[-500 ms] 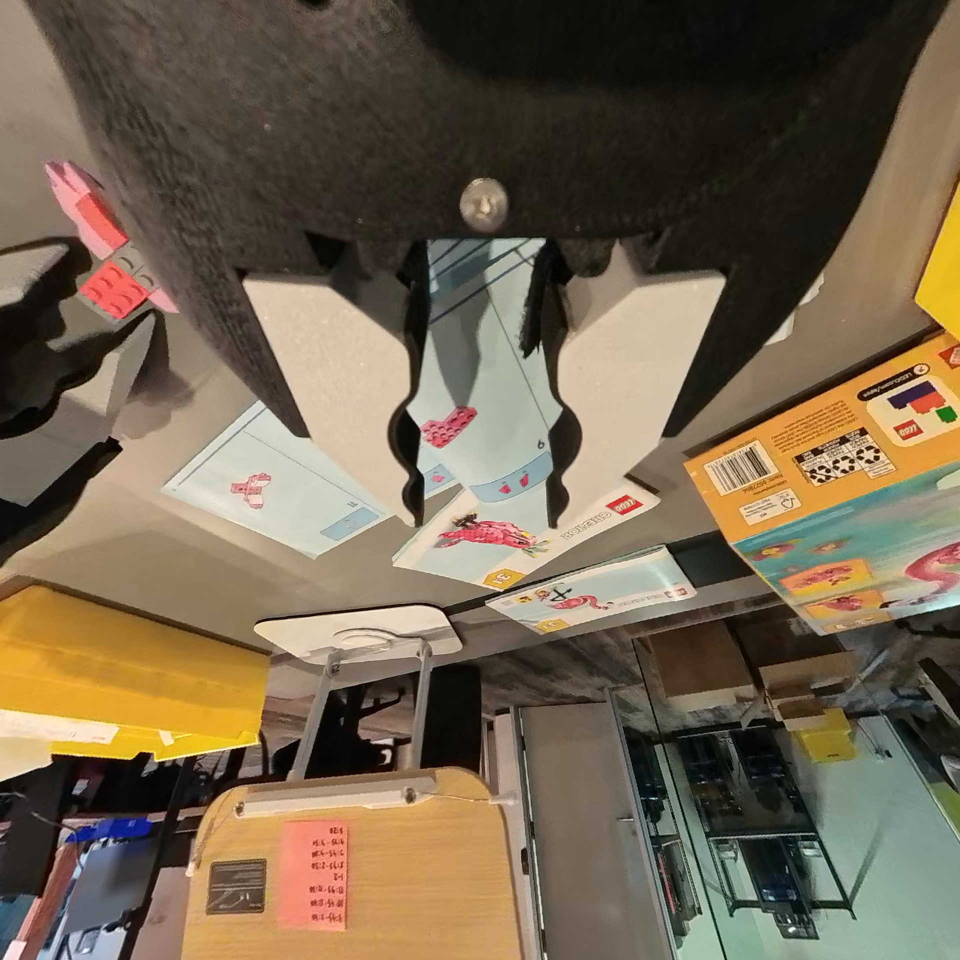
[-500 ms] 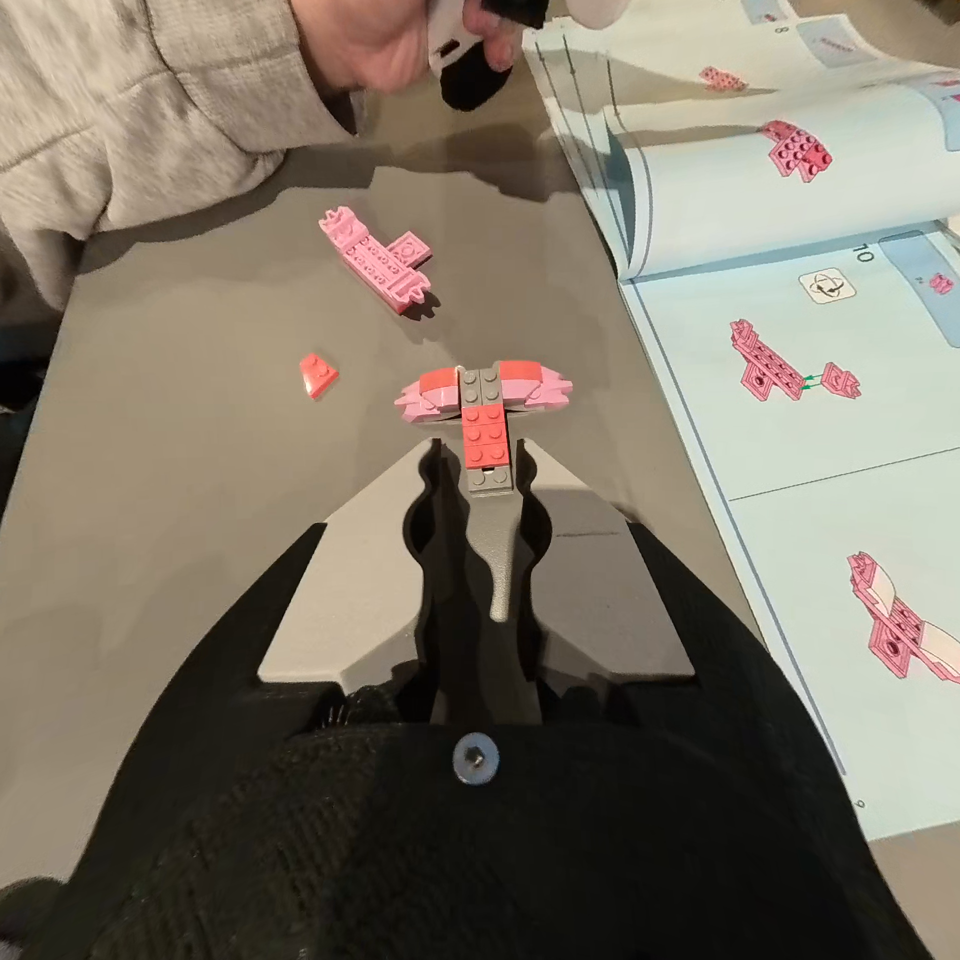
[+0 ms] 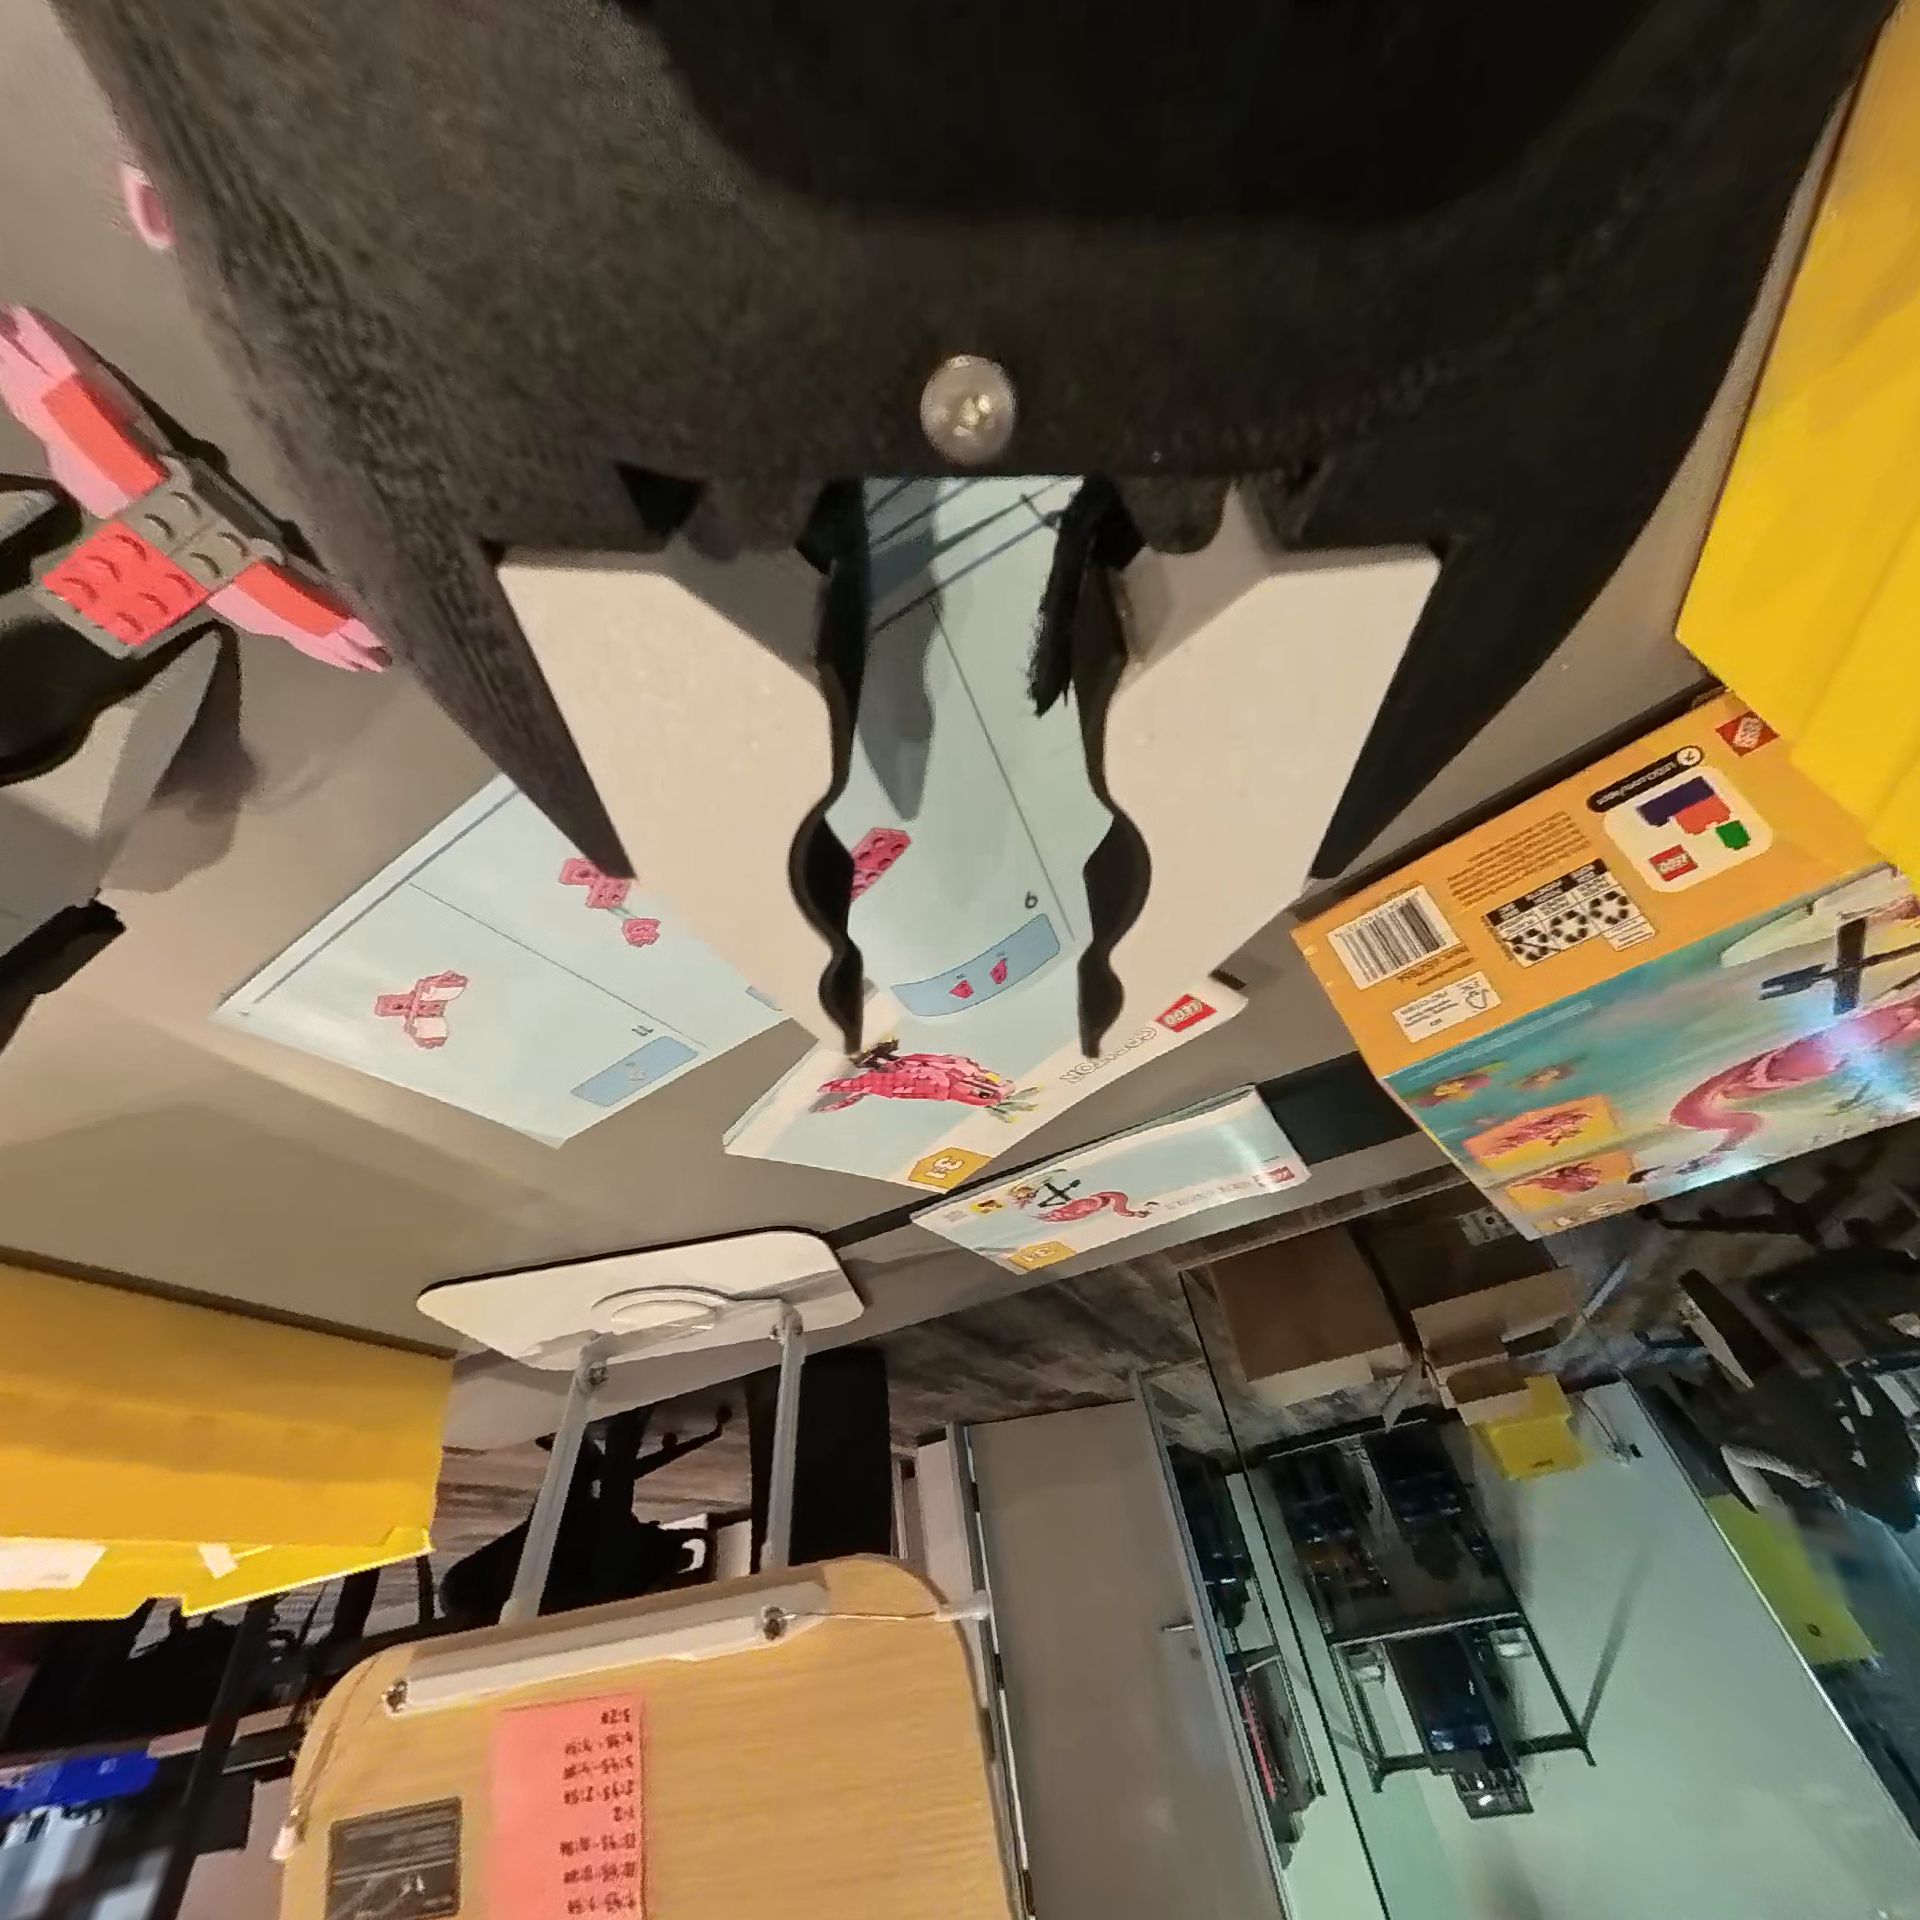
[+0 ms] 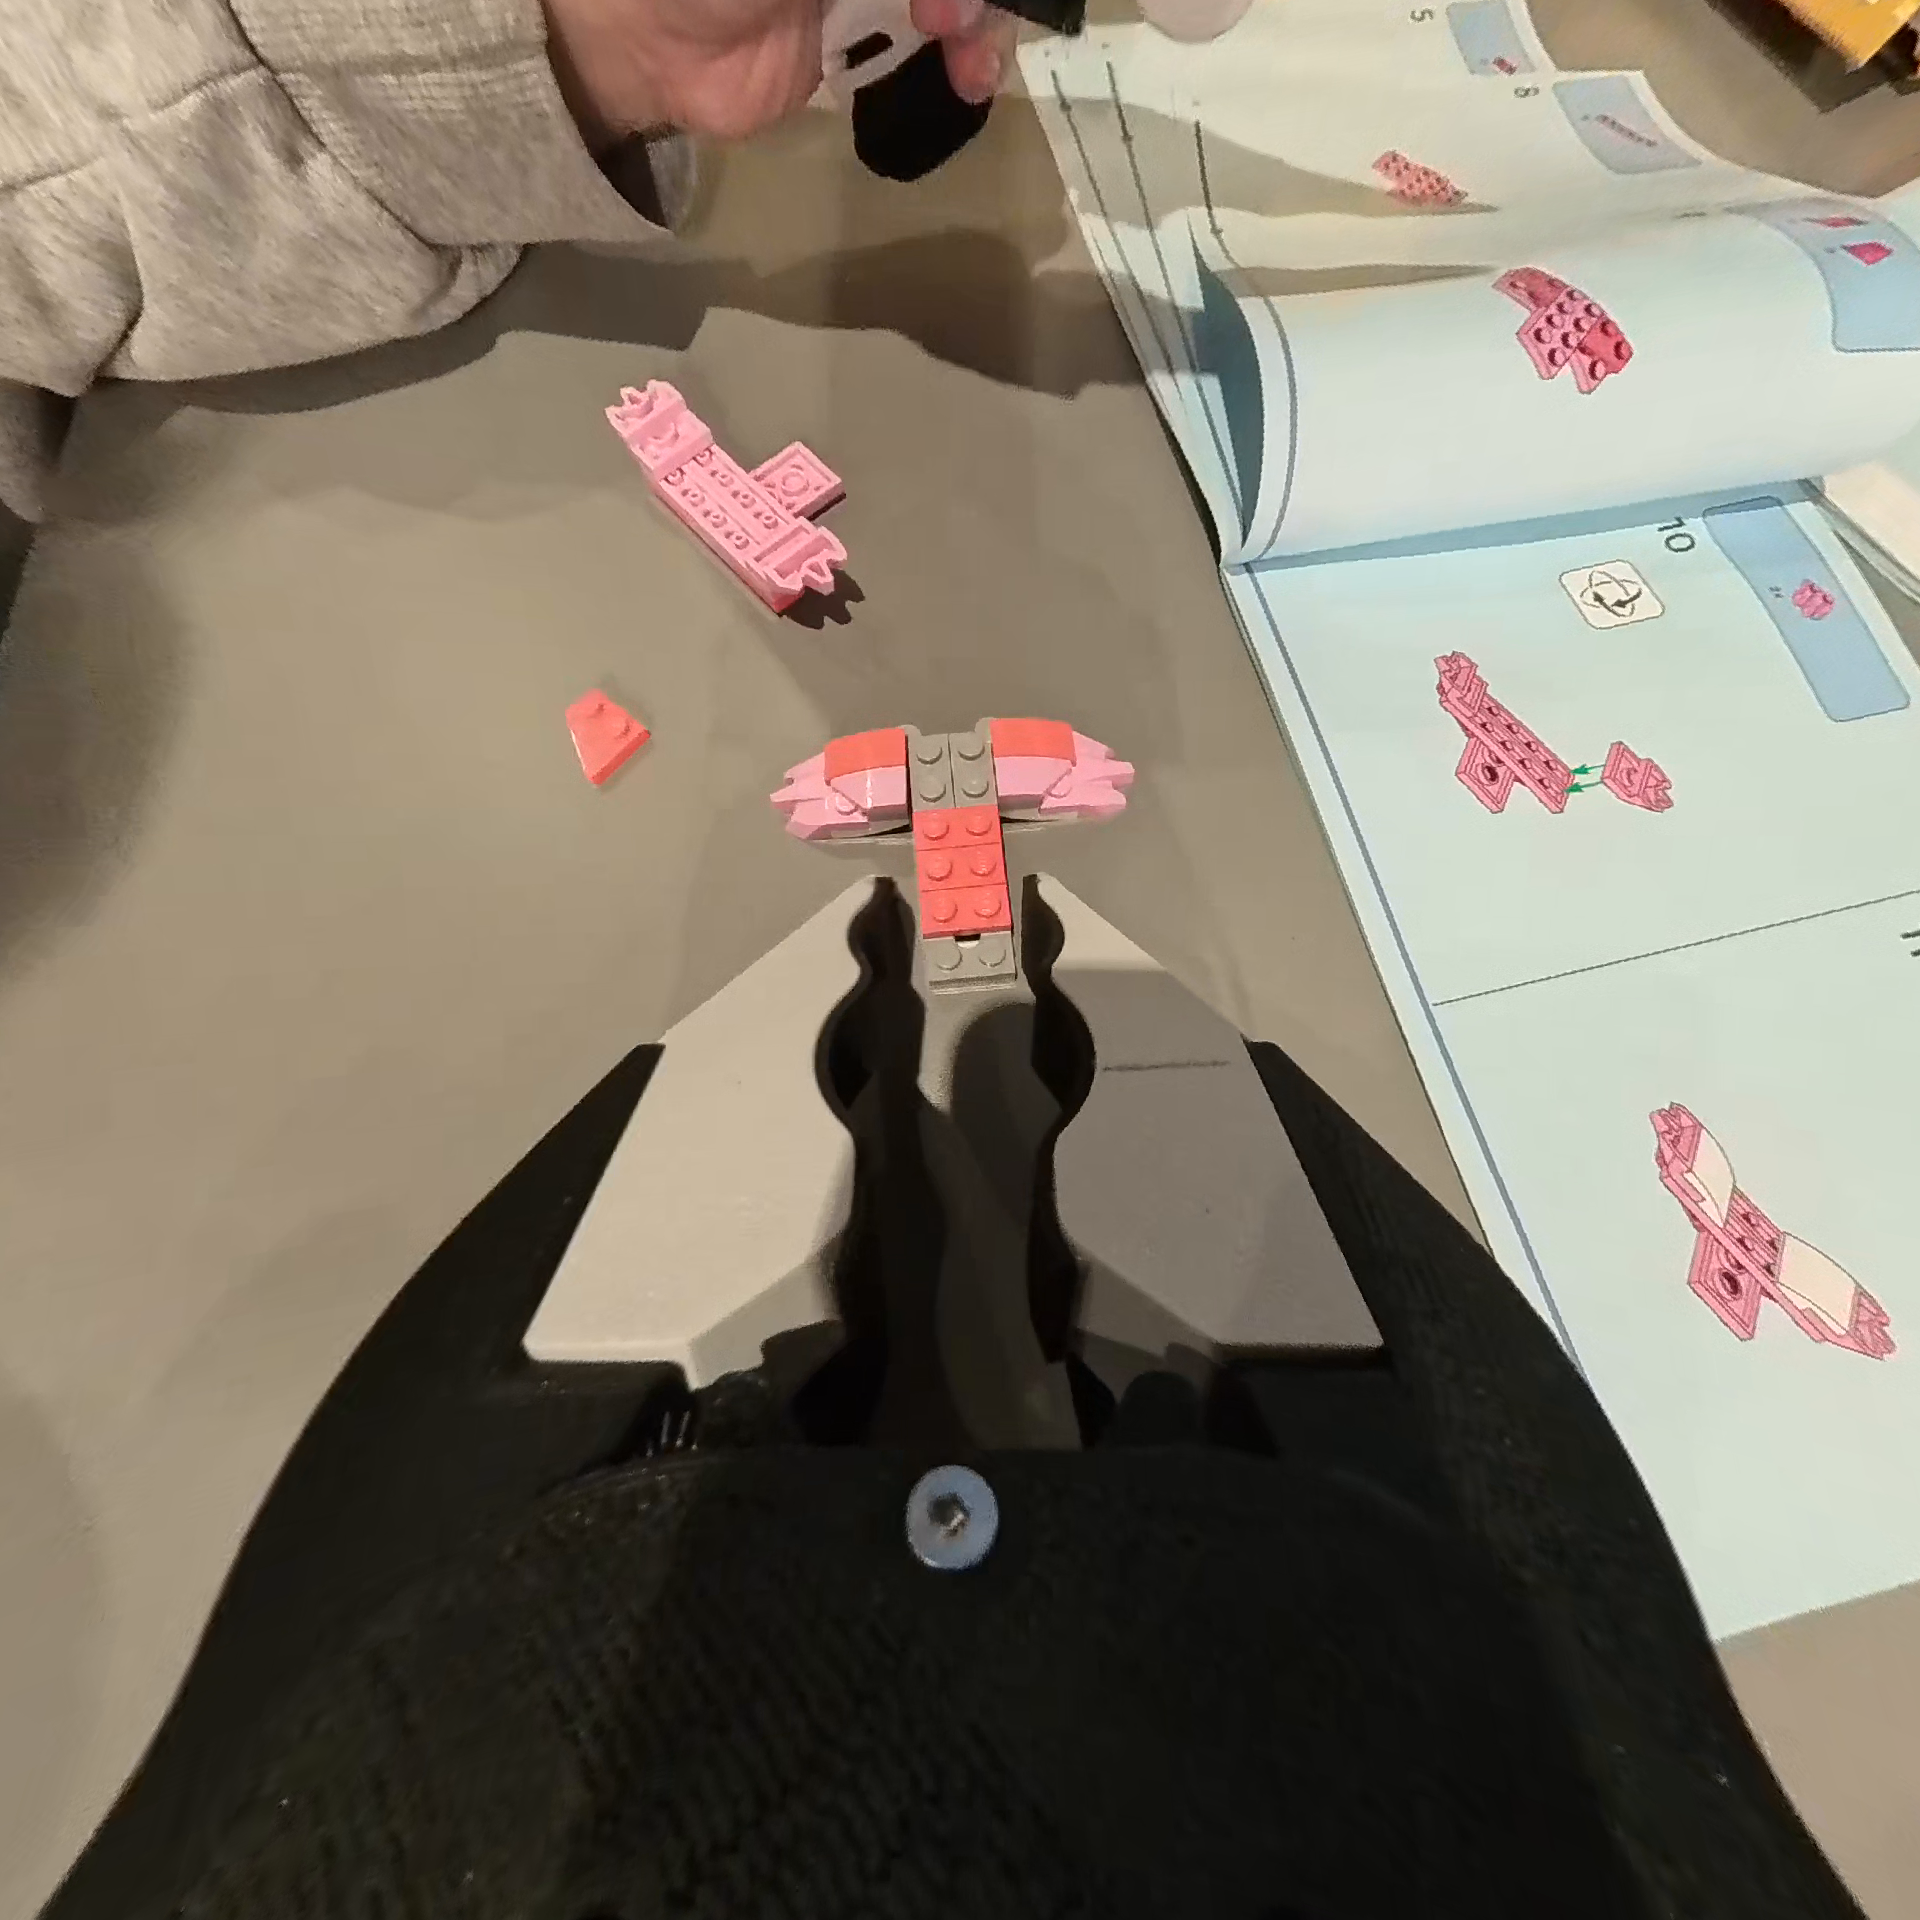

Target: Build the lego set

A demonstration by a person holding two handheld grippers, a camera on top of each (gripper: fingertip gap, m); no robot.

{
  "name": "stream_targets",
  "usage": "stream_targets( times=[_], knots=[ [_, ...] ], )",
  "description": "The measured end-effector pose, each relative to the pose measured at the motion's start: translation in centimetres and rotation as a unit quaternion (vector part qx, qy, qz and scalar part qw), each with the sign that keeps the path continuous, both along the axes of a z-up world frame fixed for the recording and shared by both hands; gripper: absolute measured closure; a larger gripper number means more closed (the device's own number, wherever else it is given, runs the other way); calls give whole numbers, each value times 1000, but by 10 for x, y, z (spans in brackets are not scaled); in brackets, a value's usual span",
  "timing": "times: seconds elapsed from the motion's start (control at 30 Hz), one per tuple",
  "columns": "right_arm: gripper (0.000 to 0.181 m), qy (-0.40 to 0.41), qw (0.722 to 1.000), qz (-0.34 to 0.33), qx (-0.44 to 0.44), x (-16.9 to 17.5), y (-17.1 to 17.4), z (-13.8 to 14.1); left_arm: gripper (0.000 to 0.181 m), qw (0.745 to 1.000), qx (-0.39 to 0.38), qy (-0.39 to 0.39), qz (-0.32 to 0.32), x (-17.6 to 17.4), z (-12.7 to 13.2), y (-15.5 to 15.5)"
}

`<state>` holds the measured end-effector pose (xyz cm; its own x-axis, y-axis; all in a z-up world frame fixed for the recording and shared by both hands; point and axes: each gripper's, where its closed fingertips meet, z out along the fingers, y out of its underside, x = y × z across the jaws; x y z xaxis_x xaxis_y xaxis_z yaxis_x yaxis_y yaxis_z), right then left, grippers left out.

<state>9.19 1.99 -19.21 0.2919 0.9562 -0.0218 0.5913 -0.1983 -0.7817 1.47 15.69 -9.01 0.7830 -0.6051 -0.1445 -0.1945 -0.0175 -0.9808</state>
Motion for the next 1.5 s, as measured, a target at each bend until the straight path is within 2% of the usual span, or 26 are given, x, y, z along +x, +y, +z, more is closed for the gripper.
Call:
stream_targets(
  times=[0.3,0.37,0.47,0.53,0.6,0.67,0.73,0.77,0.8,0.87,0.97,1.07,1.17,1.37,1.43,1.5],
  knots=[
    [166,-9,1000,-9,20,-1,1,0,142,999,-10,-34,-7,-1,1,1],
    [166,-17,997,-16,67,-2,5,3,142,999,-8,-32,-6,-1,0,2],
    [167,-63,974,-32,216,7,20,16,142,999,-2,-32,-6,-1,1,1],
    [166,-118,931,-48,343,15,30,33,143,1000,5,-30,-6,-2,3,1],
    [167,-176,866,-46,466,19,34,52,143,1000,12,-28,-3,-3,4,1],
    [167,-245,773,-16,585,18,33,63,144,999,14,-29,-1,-4,5,2],
    [167,-309,672,39,672,14,29,62,144,999,12,-31,-2,-3,4,2],
    [166,-333,628,67,700,12,27,58,145,999,11,-32,-3,-3,4,2],
    [166,-347,598,87,717,11,24,55,145,999,11,-33,-3,-3,5,1],
    [166,-348,583,90,729,15,19,52,145,999,13,-33,-5,-2,6,0],
    [166,-370,541,112,746,19,12,54,145,999,22,-31,-4,-2,9,-1],
    [166,-389,502,191,748,17,6,44,145,999,18,-42,-8,-2,11,-1],
    [167,-389,442,283,757,11,-5,36,145,998,12,-52,-13,-1,11,-2],
    [167,-396,344,429,736,14,-25,15,145,998,3,-56,-17,2,7,-2],
    [165,-395,345,461,716,19,-35,7,145,998,1,-55,-18,3,6,-2],
    [164,-403,363,478,691,27,-43,0,145,998,1,-58,-19,3,7,-2]
  ],
)
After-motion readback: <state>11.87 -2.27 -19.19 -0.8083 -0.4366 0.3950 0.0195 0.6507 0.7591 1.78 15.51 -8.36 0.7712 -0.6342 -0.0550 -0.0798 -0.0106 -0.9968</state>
